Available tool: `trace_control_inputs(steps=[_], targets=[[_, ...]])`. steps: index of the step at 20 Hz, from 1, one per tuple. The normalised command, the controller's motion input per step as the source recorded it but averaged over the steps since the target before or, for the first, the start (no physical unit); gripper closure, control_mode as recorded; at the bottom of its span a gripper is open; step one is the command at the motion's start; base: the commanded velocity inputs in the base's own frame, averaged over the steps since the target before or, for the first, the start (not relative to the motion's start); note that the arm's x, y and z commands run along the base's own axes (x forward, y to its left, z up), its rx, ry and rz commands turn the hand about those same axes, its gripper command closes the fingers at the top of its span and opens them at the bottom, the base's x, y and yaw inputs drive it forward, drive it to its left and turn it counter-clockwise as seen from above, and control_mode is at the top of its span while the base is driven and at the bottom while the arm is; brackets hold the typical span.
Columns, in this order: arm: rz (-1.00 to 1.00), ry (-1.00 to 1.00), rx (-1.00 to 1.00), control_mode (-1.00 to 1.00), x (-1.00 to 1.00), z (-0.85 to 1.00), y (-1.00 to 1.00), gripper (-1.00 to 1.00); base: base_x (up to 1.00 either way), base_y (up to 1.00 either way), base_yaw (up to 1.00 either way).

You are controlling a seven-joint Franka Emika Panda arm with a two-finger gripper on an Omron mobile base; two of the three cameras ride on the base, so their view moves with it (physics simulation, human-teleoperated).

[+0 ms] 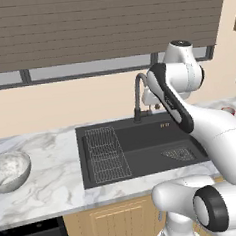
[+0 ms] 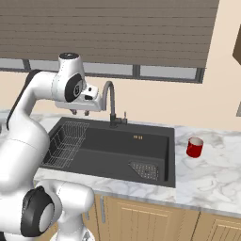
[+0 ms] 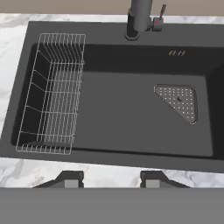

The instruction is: Pick the mug and place it in the sink. Pick the bowl and place it in the open cabinet and then close the cabinet.

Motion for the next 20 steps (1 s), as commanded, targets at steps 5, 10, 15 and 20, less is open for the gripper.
trace_control_inputs(steps=[5,10,15,20], targets=[[-0.01,-0.03,0.00,-1.00,-0.25,0.00,-0.04,-1.00,0.00,0.00,0.00],[0.00,0.00,0.00,-1.00,-0.12,-0.03,-0.15,-1.00,0.00,0.00,0.00],[-0.07,0.01,-0.03,-1.00,-0.19,-0.04,-0.37,-1.00,0.00,0.00,0.00],[-0.09,0.01,0.00,-1.00,-0.09,0.00,-0.70,-1.00,0.00,0.00,0.00]])
